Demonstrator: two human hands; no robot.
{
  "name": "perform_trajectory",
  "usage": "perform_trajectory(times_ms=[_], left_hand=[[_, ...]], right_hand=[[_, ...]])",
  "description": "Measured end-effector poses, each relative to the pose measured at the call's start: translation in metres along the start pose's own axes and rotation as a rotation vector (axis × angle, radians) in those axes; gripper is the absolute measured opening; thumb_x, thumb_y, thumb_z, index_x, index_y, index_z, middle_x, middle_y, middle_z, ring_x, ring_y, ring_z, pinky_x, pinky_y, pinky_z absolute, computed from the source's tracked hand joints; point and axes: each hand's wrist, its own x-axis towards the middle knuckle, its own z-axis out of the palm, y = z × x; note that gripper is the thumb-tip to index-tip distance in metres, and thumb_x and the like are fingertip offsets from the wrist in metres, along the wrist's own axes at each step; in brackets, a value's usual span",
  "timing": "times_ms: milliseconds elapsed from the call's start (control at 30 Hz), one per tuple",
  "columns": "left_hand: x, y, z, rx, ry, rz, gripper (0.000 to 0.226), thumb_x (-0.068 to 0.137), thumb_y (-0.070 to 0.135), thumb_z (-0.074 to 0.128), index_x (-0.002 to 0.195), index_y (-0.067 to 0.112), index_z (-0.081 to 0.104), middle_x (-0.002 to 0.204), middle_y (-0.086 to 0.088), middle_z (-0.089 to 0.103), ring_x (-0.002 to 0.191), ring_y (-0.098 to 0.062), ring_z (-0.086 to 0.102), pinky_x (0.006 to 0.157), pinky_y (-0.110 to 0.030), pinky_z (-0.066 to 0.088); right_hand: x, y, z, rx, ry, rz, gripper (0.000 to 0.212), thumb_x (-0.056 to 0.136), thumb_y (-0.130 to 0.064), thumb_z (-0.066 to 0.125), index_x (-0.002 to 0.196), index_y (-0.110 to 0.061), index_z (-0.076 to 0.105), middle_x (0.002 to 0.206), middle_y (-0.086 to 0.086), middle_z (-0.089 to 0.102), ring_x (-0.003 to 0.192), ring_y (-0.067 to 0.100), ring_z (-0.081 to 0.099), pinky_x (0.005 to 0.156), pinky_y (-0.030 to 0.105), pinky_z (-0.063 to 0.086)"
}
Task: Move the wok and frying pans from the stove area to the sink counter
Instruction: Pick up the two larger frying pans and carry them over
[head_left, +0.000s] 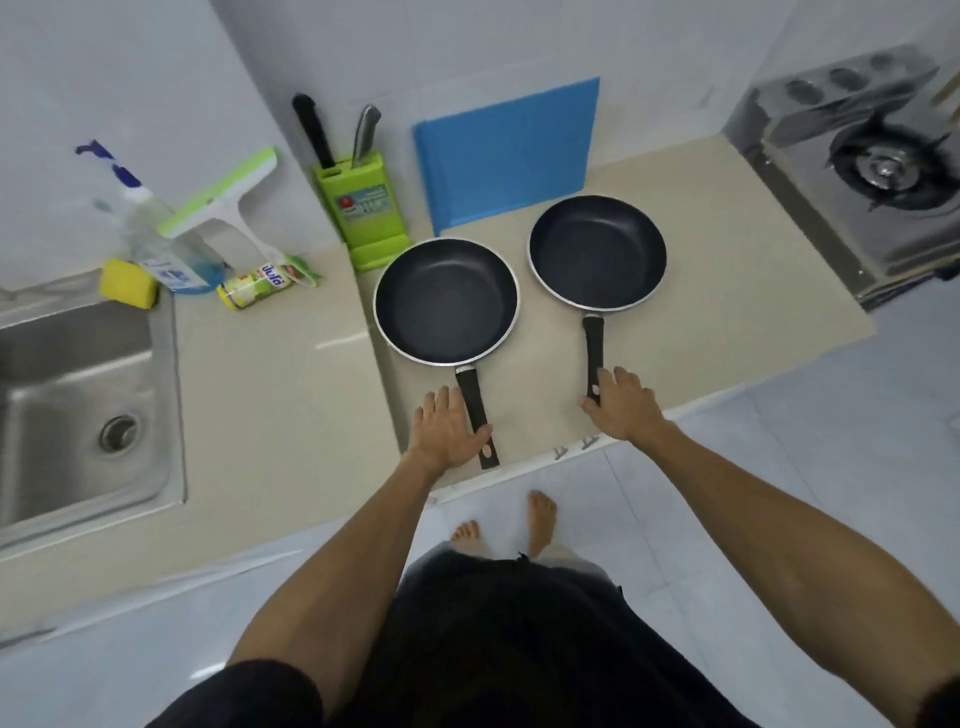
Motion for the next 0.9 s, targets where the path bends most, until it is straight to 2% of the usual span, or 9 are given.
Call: perform_trajectory(times_ms=[167,300,333,400,467,567,700,800,900], left_hand=[[0.015,0.018,0.026,-0.274,-0.053,-0.190,0.078,0.094,0.046,0.057,0.150,0.001,0.024,0.148,-0.021,0.041,0.131,-0.042,0.045,0.107,-0.049,0.039],[0.038,0.024,0.047,-0.667,0.002,-0.358,0.058,0.095,0.035,0.060,0.135,-0.001,0.037,0.123,-0.024,0.060,0.112,-0.042,0.060,0.093,-0.044,0.049],[0.044,0.025,0.052,-0.768,0.016,-0.399,0.054,0.096,0.034,0.058,0.134,0.000,0.039,0.117,-0.021,0.063,0.106,-0.040,0.063,0.090,-0.044,0.052],[0.056,0.028,0.061,-0.994,0.024,-0.475,0.046,0.099,0.034,0.055,0.131,0.004,0.043,0.111,-0.020,0.066,0.089,-0.035,0.069,0.080,-0.045,0.058],[0.068,0.030,0.071,-1.255,0.040,-0.544,0.039,0.102,0.036,0.051,0.120,0.003,0.048,0.106,-0.023,0.068,0.074,-0.032,0.070,0.062,-0.042,0.059],[0.081,0.025,0.083,-1.557,0.023,-0.598,0.042,0.104,0.041,0.042,0.104,0.001,0.054,0.084,-0.018,0.073,0.057,-0.031,0.067,0.045,-0.034,0.054],[0.086,0.017,0.095,-1.577,0.046,-0.554,0.047,0.103,0.046,0.038,0.086,0.005,0.055,0.055,-0.010,0.063,0.039,-0.027,0.056,0.037,-0.031,0.048],[0.084,0.019,0.093,-1.552,0.096,-0.518,0.044,0.105,0.043,0.033,0.095,0.005,0.051,0.050,-0.010,0.056,0.034,-0.025,0.048,0.035,-0.030,0.045],[0.078,0.027,0.075,-1.608,0.075,-0.488,0.042,0.105,0.041,0.030,0.107,0.006,0.053,0.051,-0.008,0.054,0.034,-0.022,0.047,0.036,-0.028,0.045]], right_hand=[[0.043,0.011,-0.006,0.226,0.022,0.066,0.061,0.103,-0.040,0.048,0.149,-0.002,0.033,0.144,0.026,0.045,0.130,0.044,0.047,0.106,0.054,0.042],[0.078,0.027,0.000,0.685,-0.026,0.177,0.066,0.103,-0.039,0.052,0.152,0.000,0.030,0.138,0.026,0.056,0.126,0.041,0.055,0.096,0.039,0.046],[0.086,0.030,0.002,0.814,-0.054,0.228,0.066,0.103,-0.041,0.053,0.151,-0.002,0.033,0.136,0.025,0.058,0.122,0.040,0.059,0.097,0.041,0.050],[0.104,0.035,0.008,1.048,-0.134,0.303,0.049,0.103,-0.044,0.052,0.133,-0.005,0.052,0.114,0.022,0.069,0.099,0.036,0.069,0.095,0.051,0.057],[0.118,0.039,0.016,1.165,-0.221,0.297,0.041,0.103,-0.047,0.048,0.106,-0.008,0.061,0.080,0.015,0.071,0.076,0.031,0.069,0.088,0.053,0.059],[0.135,0.042,0.031,1.225,-0.268,0.274,0.039,0.103,-0.050,0.047,0.107,-0.012,0.058,0.084,0.012,0.072,0.078,0.031,0.071,0.082,0.049,0.058],[0.150,0.041,0.045,1.322,-0.280,0.278,0.039,0.098,-0.054,0.053,0.119,-0.021,0.053,0.091,0.012,0.075,0.075,0.036,0.074,0.063,0.046,0.061],[0.154,0.040,0.047,1.370,-0.260,0.277,0.038,0.097,-0.054,0.051,0.118,-0.023,0.054,0.081,0.011,0.073,0.058,0.033,0.070,0.052,0.042,0.058],[0.153,0.041,0.043,1.395,-0.264,0.273,0.033,0.098,-0.049,0.050,0.117,-0.022,0.052,0.073,0.010,0.070,0.045,0.031,0.061,0.050,0.043,0.057]])
